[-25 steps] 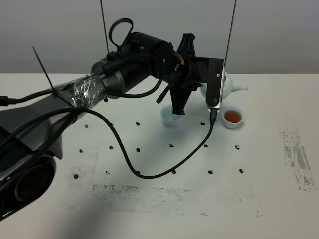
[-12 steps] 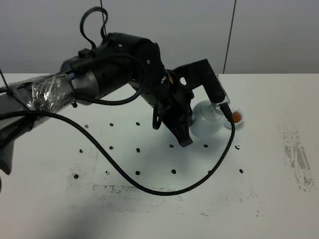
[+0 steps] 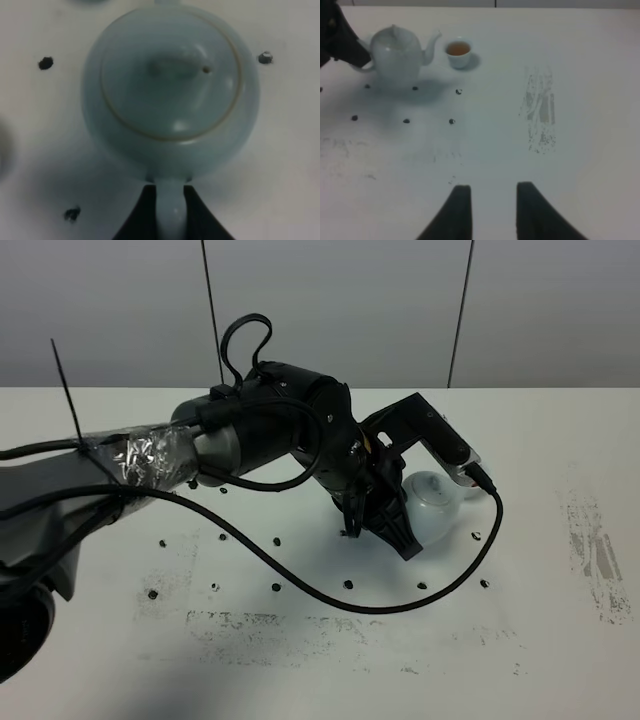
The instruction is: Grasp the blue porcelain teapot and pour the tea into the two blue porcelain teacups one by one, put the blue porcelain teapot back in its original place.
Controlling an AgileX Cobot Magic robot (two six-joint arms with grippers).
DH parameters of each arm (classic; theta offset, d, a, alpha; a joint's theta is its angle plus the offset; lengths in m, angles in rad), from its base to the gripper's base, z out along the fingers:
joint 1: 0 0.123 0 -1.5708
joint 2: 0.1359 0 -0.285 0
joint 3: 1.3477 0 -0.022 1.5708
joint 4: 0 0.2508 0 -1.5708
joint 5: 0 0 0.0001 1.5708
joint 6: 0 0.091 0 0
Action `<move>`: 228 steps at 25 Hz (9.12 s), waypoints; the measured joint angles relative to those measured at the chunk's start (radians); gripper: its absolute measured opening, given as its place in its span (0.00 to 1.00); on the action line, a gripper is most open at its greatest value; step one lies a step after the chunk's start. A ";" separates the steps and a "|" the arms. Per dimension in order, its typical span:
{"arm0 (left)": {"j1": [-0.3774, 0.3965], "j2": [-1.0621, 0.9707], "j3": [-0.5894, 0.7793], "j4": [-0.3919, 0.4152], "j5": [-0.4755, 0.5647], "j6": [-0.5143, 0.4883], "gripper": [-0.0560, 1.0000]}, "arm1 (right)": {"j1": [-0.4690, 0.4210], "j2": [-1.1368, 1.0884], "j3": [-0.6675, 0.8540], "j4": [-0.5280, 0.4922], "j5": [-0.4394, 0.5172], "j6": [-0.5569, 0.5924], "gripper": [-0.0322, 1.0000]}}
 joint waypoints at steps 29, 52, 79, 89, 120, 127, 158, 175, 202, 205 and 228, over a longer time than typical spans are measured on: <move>0.099 -0.088 0.000 0.085 0.003 0.016 0.12 | 0.000 0.000 0.000 0.000 0.000 0.000 0.23; 0.353 -0.142 0.000 0.179 0.105 0.582 0.12 | 0.000 0.000 0.000 0.000 0.000 0.000 0.23; 0.287 0.026 -0.138 0.272 0.042 0.899 0.12 | 0.000 0.000 0.000 0.000 0.000 0.000 0.23; 0.248 0.042 -0.139 0.389 0.040 0.898 0.12 | 0.000 0.000 0.000 0.000 0.000 0.000 0.23; 0.208 0.043 -0.139 0.605 -0.012 0.894 0.12 | 0.000 0.000 0.000 0.000 0.000 0.000 0.23; 0.205 0.043 -0.139 0.624 -0.014 0.894 0.12 | 0.000 0.000 0.000 0.000 0.000 0.000 0.23; 0.187 0.043 -0.139 0.700 -0.036 0.902 0.12 | 0.000 0.000 0.000 0.000 0.000 0.000 0.23; 0.187 0.043 -0.139 0.706 -0.036 0.902 0.12 | 0.000 0.000 0.000 0.000 0.000 0.000 0.23; 0.235 0.031 -0.139 0.446 0.068 0.878 0.12 | 0.000 0.000 0.000 0.000 0.000 0.000 0.23; 0.248 0.007 -0.139 0.395 0.080 0.822 0.12 | 0.000 0.000 0.000 0.000 0.000 0.000 0.23; 0.347 -0.280 0.413 -0.056 -0.195 0.117 0.12 | 0.000 0.000 0.000 0.000 0.000 0.000 0.23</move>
